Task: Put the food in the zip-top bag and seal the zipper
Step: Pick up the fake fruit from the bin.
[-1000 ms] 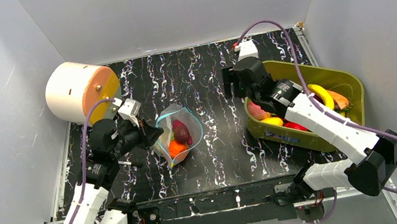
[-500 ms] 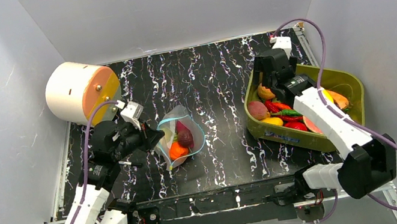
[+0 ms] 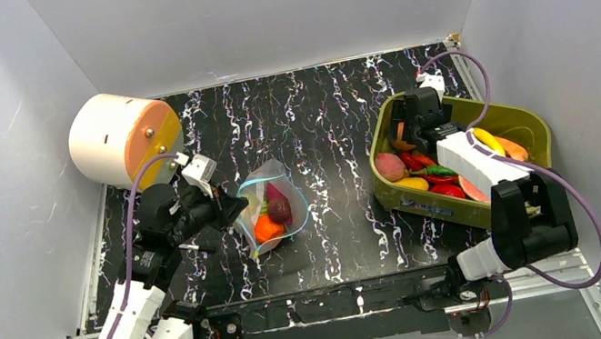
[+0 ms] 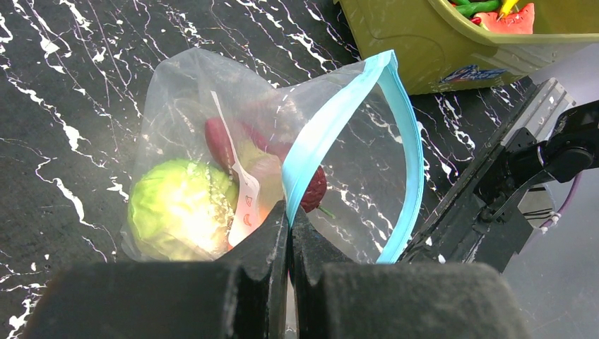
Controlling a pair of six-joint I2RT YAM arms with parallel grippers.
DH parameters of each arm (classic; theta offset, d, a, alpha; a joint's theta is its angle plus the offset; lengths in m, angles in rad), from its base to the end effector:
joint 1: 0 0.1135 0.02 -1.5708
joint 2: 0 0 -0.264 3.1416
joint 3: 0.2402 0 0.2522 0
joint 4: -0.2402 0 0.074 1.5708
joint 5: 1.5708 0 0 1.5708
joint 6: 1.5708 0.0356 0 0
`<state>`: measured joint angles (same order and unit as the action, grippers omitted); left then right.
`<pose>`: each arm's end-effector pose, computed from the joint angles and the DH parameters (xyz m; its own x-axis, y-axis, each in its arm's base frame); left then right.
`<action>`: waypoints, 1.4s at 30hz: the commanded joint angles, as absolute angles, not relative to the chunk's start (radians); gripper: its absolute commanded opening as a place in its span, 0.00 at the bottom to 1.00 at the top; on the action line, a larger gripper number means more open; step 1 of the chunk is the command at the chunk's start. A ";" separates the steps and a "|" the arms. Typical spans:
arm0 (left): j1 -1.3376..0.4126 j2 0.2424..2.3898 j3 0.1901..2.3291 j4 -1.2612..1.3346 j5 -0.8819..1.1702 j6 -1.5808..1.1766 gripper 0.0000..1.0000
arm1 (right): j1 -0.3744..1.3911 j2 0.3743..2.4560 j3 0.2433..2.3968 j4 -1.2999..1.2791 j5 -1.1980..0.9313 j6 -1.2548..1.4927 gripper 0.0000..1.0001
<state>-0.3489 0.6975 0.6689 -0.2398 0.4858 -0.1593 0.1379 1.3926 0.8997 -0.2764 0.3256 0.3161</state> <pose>0.1503 -0.0723 0.3081 -0.3611 -0.0179 -0.9323 0.6767 0.6829 -0.2752 0.2936 0.0292 0.2353 -0.6246 0.2107 -0.7520 0.3068 0.9517 0.0118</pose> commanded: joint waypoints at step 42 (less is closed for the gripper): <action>-0.350 0.698 0.664 -0.225 0.490 -0.141 0.00 | 0.097 1.370 0.884 -0.147 0.286 0.277 0.61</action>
<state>-0.3489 0.6994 0.6689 -0.2398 0.4824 -0.1524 0.1020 1.4631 0.8730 -0.1322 0.2440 0.2432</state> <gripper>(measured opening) 0.008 0.773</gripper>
